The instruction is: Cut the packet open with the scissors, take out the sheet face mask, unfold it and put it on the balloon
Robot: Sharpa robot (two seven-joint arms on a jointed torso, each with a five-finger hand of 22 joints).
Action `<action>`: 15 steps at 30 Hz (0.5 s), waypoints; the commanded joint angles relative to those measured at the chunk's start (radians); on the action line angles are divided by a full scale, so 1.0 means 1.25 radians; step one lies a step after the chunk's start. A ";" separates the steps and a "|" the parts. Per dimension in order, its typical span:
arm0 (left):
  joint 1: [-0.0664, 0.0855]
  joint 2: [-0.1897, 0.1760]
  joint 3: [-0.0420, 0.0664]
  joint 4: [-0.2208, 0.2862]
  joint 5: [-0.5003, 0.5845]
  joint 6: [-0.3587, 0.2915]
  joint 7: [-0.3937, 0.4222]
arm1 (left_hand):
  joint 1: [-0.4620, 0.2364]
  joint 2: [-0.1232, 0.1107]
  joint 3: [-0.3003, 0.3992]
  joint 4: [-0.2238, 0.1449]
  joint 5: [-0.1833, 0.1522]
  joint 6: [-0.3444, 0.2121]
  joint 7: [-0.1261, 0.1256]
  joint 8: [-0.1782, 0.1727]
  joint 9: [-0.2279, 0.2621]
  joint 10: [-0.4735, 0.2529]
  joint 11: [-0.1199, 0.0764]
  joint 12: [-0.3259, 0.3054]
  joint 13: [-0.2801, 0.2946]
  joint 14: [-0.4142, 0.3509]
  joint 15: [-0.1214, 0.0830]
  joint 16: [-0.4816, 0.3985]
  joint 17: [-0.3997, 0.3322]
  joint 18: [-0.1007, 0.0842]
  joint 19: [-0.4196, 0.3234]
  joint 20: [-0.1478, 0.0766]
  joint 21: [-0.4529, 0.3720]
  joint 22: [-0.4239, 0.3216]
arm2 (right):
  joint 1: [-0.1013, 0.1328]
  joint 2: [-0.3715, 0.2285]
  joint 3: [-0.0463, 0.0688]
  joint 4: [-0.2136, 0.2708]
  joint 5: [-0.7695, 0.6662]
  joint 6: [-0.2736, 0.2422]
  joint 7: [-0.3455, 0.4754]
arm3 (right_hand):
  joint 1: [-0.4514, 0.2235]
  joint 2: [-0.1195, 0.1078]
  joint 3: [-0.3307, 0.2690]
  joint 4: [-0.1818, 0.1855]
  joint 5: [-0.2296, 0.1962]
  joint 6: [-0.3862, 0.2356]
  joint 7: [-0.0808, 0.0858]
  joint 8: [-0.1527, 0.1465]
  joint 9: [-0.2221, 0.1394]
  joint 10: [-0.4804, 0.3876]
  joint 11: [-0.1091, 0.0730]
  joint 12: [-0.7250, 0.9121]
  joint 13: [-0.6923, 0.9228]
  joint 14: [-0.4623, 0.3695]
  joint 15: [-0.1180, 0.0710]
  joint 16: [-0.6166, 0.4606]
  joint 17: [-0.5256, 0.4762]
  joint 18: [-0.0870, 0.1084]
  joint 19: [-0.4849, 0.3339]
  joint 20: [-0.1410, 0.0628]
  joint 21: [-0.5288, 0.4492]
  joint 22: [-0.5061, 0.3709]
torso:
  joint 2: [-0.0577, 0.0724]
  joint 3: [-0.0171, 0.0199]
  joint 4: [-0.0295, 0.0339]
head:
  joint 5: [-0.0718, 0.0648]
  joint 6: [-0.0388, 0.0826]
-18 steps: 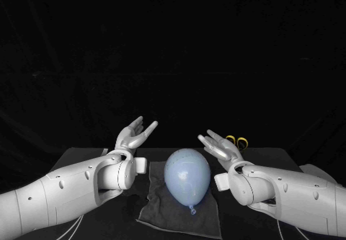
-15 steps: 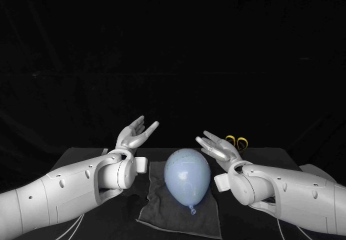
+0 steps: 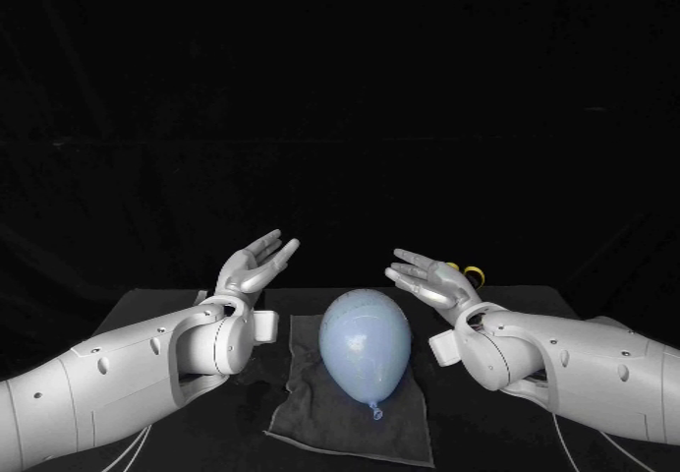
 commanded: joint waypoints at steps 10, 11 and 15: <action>0.001 -0.003 0.001 -0.005 0.003 0.041 0.019 | 0.015 0.039 0.047 -0.006 -0.011 0.249 0.086 0.086 0.056 0.265 0.034 0.020 0.016 0.284 -0.033 0.072 0.048 0.046 0.298 -0.006 0.124 0.040 | 0.011 -0.033 0.002 0.011 -0.104 -0.075 0.046 | 0.019 -0.020 0.030 -0.051 -0.004 0.207 0.116 0.075 0.048 0.309 -0.009 0.033 0.019 0.274 -0.013 0.067 0.041 0.022 0.119 -0.001 0.061 0.023 | 0.005 0.0013 0.0056 | -0.007 0.000; 0.001 -0.005 0.001 -0.003 0.003 0.044 0.018 | 0.016 0.039 0.049 -0.006 -0.011 0.263 0.086 0.091 0.059 0.288 0.035 0.023 0.017 0.300 -0.034 0.075 0.051 0.051 0.305 -0.006 0.126 0.040 | 0.014 -0.037 0.002 0.017 -0.120 -0.074 0.044 | 0.020 -0.022 0.032 -0.054 -0.005 0.218 0.115 0.079 0.051 0.326 -0.011 0.034 0.019 0.290 -0.015 0.070 0.043 0.024 0.133 -0.001 0.067 0.025 | 0.006 0.0013 0.0056 | -0.009 -0.001; 0.001 -0.016 0.000 0.009 -0.005 0.060 0.011 | 0.023 0.038 0.066 -0.009 -0.012 0.364 0.088 0.125 0.080 0.465 0.024 0.042 0.025 0.415 -0.053 0.107 0.069 0.092 0.375 -0.007 0.157 0.044 | 0.031 -0.061 0.004 0.042 -0.188 -0.066 0.028 | 0.042 -0.037 0.056 -0.083 -0.008 0.315 0.104 0.108 0.068 0.424 -0.027 0.039 0.020 0.409 -0.038 0.100 0.058 0.050 0.317 -0.003 0.152 0.058 | 0.006 0.0015 0.0058 | -0.016 -0.006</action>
